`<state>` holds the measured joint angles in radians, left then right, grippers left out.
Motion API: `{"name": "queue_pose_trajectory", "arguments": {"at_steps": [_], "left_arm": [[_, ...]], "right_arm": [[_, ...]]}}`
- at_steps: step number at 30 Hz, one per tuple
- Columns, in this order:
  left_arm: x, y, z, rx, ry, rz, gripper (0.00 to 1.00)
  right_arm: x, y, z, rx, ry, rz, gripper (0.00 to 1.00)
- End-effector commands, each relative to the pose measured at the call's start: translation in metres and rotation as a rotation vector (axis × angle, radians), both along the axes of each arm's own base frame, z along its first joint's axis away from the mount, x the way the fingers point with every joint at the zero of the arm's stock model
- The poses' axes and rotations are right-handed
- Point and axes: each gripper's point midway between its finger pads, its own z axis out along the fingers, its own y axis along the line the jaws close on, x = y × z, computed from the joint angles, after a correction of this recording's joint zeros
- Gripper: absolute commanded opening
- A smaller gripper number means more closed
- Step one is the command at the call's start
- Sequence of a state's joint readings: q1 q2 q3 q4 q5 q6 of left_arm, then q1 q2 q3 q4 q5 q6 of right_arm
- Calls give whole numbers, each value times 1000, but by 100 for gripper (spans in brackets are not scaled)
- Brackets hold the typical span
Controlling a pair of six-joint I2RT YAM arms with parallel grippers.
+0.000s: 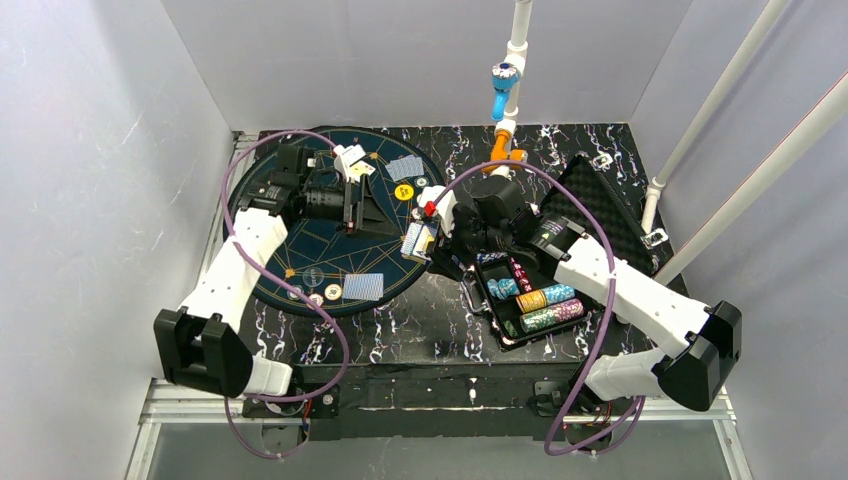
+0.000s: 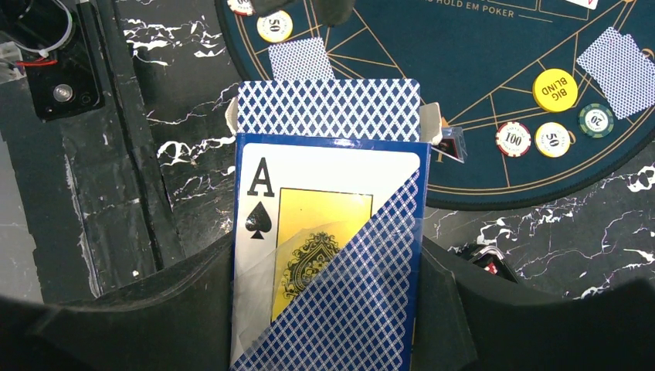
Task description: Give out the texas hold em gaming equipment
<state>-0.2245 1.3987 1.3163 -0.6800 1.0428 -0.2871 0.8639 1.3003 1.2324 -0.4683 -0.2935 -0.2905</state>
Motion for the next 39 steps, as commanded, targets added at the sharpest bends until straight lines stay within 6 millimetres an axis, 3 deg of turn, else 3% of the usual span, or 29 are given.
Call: {"name": "queue_pose_trajectory", "arguments": {"at_steps": [1,10,15,22,26,30,32,36,39], "left_arm": [[-6,-12,16,-138,56,14,69],[-2,-33,-10,-64,78,28,61],[-9,-25,-18,0,86,16,48],[-3,-8,-12,-7,49,54,37],[-2,-7,-5,-46,33,69,41],[-3,-11,6,-105,18,65,60],[-6,-13,3,-114,44,60,64],[-11,-19,-5,-106,74,49,64],[-14,-21,-9,-98,90,50,55]], "right_arm": [[5,9,35,97,-70,1,1],[4,12,39,110,-66,4,1],[4,10,41,107,-72,-2,1],[0,4,32,77,-53,-1,1],[0,3,30,66,-45,-8,1],[2,2,28,51,-41,-15,1],[2,2,28,53,-42,-13,1],[3,4,29,59,-41,-15,1],[4,5,30,60,-42,-19,1]]}}
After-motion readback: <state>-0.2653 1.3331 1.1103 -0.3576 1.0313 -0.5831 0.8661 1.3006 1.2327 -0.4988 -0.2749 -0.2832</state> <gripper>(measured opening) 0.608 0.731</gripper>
